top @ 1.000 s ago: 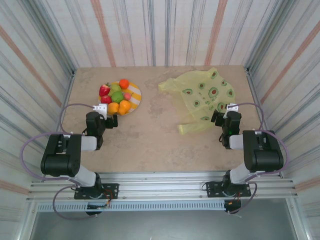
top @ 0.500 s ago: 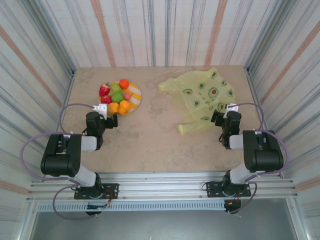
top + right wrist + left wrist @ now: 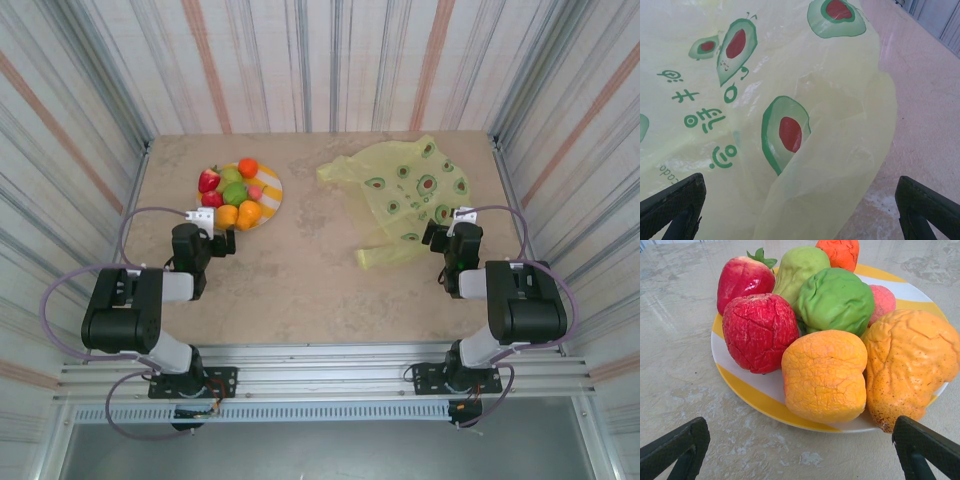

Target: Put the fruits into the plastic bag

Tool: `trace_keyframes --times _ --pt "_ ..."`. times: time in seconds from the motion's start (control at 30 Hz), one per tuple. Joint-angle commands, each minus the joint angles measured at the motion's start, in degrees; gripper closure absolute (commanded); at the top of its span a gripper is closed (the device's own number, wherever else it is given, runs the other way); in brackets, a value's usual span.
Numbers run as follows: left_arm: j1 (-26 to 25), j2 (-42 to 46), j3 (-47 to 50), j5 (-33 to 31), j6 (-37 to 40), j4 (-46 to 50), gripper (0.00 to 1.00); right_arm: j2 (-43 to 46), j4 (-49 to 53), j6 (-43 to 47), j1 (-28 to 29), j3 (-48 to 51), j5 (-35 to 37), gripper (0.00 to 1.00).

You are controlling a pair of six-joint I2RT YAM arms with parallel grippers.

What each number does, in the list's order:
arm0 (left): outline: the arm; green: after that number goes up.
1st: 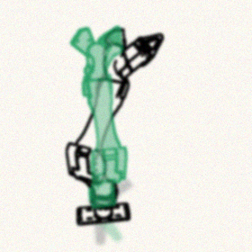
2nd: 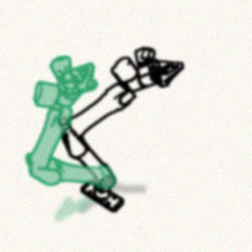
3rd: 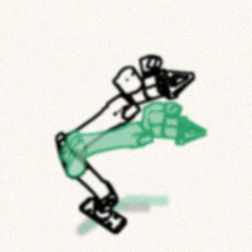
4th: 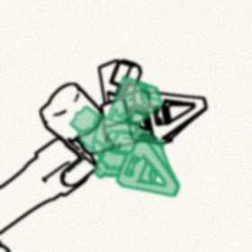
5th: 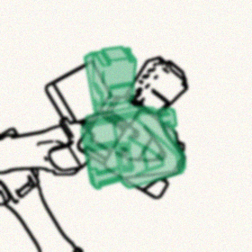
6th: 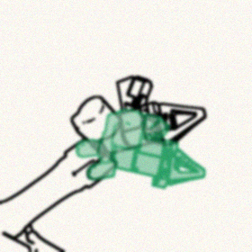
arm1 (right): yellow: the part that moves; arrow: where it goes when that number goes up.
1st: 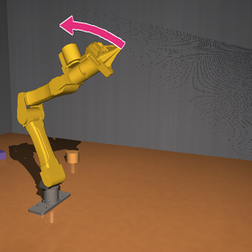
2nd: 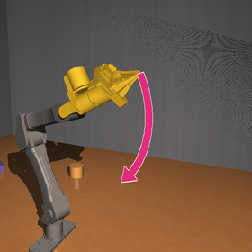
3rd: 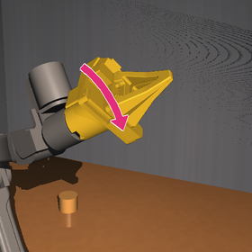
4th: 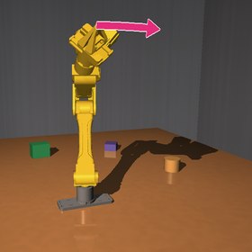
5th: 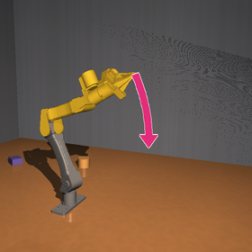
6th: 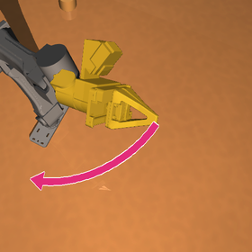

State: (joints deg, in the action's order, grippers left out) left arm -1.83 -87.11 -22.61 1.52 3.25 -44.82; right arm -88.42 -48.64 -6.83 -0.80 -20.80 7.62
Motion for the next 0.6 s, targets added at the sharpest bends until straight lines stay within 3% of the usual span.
trace_keyframes --times 0.0,0.13,0.23,0.37,0.5,0.57 --pt "0.74 0.79 -0.79 0.39 0.78 -0.39 0.01 0.19 -0.49 0.47 -0.21 -1.01 -0.32 0.01" --pt "0.81 4.32 -0.64 -4.8 -1.53 1.91 0.01 4.12 4.44 1.26 1.33 -2.02 3.37 0.01" --pt "1.27 10.84 -1.84 -11.33 -4.8 9.74 0.01 11.6 15.55 1.27 2.2 -5.23 5.51 0.01" --pt "1.74 19.8 -4.69 -20.34 -12.64 21.87 0.01 20.74 28.3 -5.87 0.74 -10.25 5.55 0.01" --pt "2.03 26.8 -8.15 -21.96 -23.35 34.24 0.01 25.16 38.48 -9.99 0.57 -15.46 4.36 0.01" --pt "2.09 29.54 -10.29 -19.27 -29.08 39.92 0.01 25.68 41.14 -10.81 1.13 -17.57 0.17 0.01"
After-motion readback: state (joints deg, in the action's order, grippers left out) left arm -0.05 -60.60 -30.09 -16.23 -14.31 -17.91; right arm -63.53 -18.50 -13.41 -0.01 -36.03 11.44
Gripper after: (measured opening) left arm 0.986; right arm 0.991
